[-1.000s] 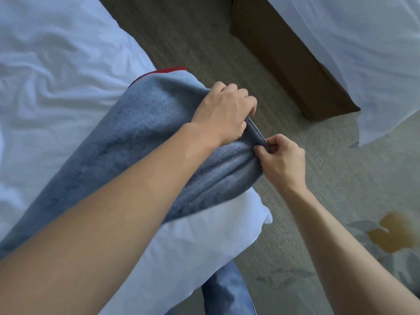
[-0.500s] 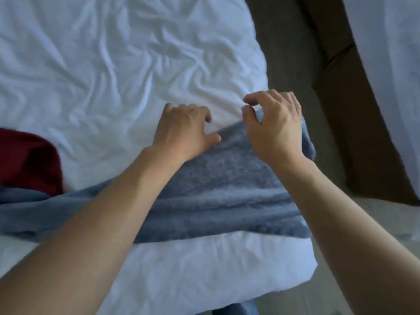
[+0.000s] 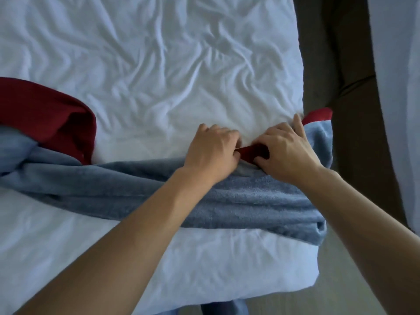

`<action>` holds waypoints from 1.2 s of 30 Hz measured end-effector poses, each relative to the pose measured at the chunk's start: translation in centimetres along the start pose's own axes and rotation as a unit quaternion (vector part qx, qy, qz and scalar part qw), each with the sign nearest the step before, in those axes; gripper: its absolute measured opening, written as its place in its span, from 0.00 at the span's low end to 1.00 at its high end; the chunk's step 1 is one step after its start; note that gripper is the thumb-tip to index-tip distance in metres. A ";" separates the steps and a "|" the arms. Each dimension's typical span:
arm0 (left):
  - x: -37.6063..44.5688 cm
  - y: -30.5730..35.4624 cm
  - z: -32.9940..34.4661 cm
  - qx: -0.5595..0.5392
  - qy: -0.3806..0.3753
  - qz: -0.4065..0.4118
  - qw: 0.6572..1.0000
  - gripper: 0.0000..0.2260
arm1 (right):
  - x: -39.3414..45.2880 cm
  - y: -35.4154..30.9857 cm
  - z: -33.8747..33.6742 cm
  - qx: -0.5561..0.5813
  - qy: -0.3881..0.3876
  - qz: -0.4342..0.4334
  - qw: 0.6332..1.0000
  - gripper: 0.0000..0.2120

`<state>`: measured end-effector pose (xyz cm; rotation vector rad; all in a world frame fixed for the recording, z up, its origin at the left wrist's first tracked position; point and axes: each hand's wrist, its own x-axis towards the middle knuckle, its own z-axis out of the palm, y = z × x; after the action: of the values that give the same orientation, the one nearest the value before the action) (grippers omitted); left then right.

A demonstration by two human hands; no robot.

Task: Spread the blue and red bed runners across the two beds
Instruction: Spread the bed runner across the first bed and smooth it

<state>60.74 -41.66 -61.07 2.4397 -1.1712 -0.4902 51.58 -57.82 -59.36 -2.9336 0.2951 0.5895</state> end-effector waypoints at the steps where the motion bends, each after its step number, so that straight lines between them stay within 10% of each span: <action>1: 0.2 -0.6 -0.1 0.013 -0.008 -0.014 1.000 0.07 | -0.1 -0.1 -0.1 -0.017 -0.019 0.001 1.000 0.14; 11: 2.0 -1.2 0.2 0.009 -0.045 -0.044 0.998 0.07 | -0.1 1.9 0.1 0.019 0.146 0.141 0.979 0.03; 19: 3.6 -1.1 -0.6 0.085 0.060 -0.010 0.995 0.03 | 3.3 -0.3 0.2 0.066 0.168 0.063 0.982 0.06; 24: 4.7 -2.9 -2.3 0.104 0.056 -0.029 0.993 0.06 | 4.6 2.4 -0.9 0.040 0.182 0.172 0.967 0.07; 33: 3.0 -2.8 -2.2 0.103 0.069 0.011 0.992 0.02 | 6.8 -1.8 -1.0 0.091 0.174 0.043 0.980 0.04; 36: 2.4 -2.8 -1.9 0.074 0.060 0.006 0.995 0.13 | 6.0 -1.1 -0.9 0.194 0.137 0.081 0.968 0.14</action>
<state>64.91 -41.59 -61.19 2.5448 -1.2101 -0.2579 57.60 -57.88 -60.81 -2.6158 0.6086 0.1164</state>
